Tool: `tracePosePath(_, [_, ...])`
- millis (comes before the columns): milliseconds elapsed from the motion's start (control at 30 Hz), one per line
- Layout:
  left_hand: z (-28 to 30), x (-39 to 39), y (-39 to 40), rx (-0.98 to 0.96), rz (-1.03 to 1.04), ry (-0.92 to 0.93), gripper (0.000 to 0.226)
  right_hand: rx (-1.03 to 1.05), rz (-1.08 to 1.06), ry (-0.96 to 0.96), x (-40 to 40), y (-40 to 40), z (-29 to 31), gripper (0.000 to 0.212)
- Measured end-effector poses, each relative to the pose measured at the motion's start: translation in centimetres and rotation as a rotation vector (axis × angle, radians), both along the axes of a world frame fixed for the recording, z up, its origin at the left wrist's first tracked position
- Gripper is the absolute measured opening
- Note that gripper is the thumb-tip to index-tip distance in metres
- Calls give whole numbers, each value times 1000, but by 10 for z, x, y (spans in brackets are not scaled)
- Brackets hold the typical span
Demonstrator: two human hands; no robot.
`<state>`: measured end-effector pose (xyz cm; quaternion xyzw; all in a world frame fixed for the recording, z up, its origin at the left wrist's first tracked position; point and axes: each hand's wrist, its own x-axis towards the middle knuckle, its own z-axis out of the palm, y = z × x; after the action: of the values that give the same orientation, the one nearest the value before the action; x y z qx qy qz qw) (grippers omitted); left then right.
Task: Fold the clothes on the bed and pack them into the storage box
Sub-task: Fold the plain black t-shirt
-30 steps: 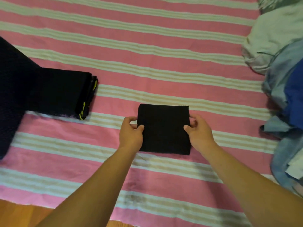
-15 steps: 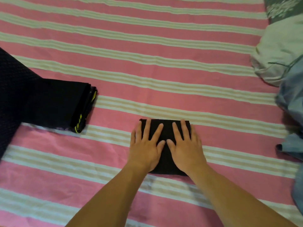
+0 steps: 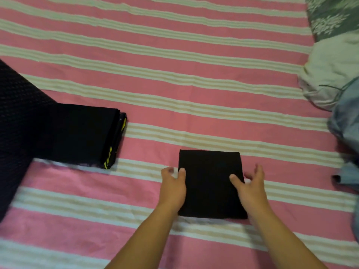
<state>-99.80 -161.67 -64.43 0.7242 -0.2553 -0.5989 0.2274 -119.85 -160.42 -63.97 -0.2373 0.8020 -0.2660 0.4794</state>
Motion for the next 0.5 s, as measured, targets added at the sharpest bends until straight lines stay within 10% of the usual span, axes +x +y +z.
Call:
tracePosePath(167, [17, 28, -11, 95, -147, 183, 41, 158, -98, -474, 11, 4, 42, 34])
tracePosePath(500, [119, 232, -15, -100, -175, -599, 24, 112, 256, -487, 222, -29, 91, 18])
